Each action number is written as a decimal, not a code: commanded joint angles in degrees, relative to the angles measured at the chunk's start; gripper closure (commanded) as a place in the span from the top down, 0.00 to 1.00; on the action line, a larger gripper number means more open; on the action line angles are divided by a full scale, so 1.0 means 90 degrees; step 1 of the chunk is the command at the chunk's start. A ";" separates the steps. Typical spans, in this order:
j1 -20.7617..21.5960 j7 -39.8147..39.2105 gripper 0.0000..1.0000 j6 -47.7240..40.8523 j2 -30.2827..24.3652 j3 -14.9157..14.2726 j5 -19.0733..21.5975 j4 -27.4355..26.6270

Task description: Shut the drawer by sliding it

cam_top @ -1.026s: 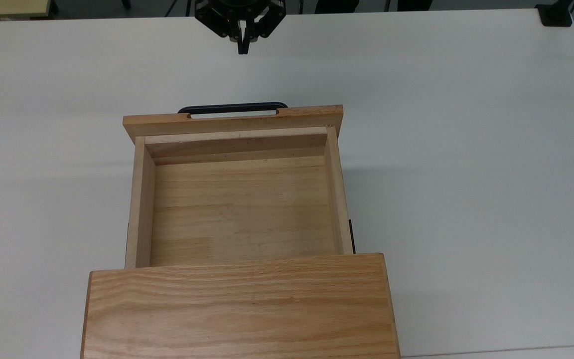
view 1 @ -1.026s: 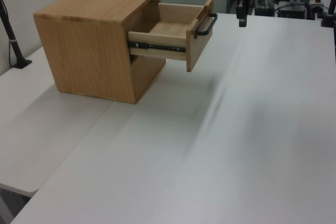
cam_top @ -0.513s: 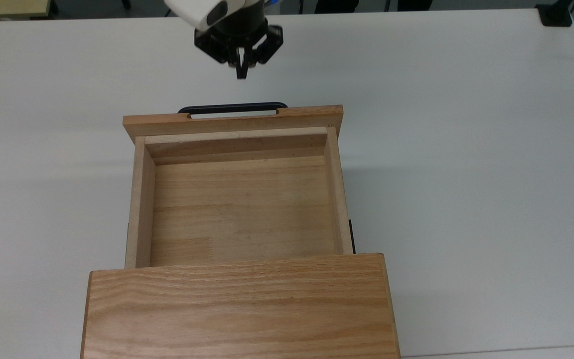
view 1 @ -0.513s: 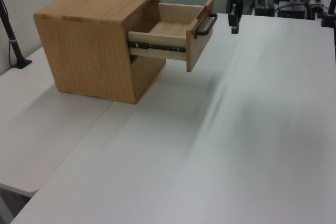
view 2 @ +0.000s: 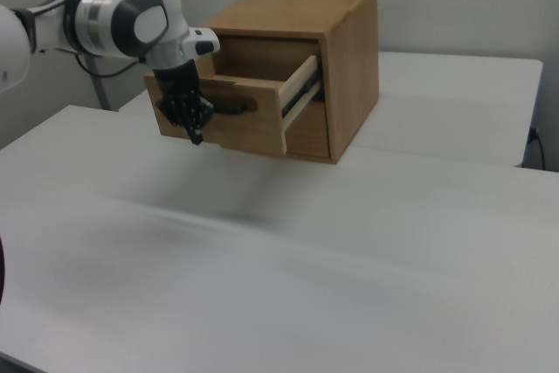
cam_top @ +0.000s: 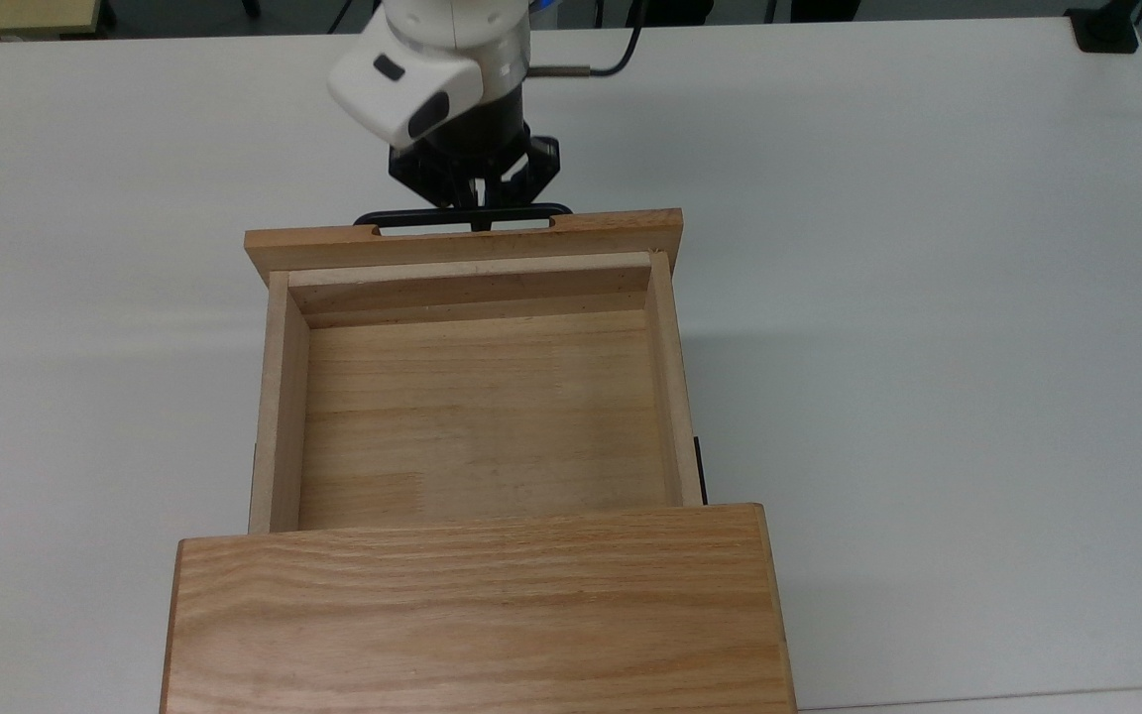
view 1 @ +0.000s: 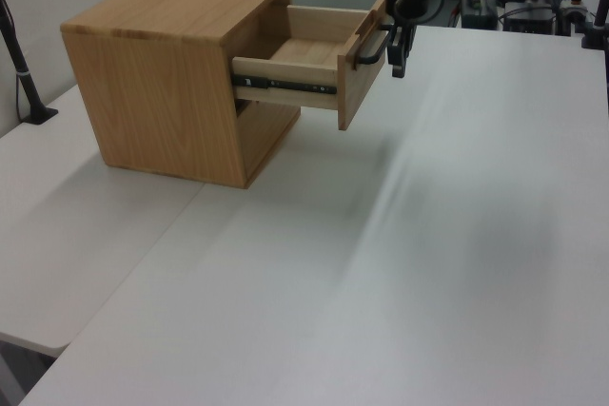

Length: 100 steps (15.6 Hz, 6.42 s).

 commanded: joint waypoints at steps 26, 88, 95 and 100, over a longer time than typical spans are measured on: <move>-0.0042 0.0086 0.00 0.4328 0.1896 -0.0049 0.0188 0.1457; -0.0189 -0.0011 1.00 -0.1607 -0.1726 0.0019 -0.0046 -0.0536; -0.0208 0.0047 1.00 -0.1607 -0.1687 0.0009 -0.0095 -0.0526; -0.0218 0.0057 1.00 -0.1597 -0.1697 0.0009 -0.0095 -0.0526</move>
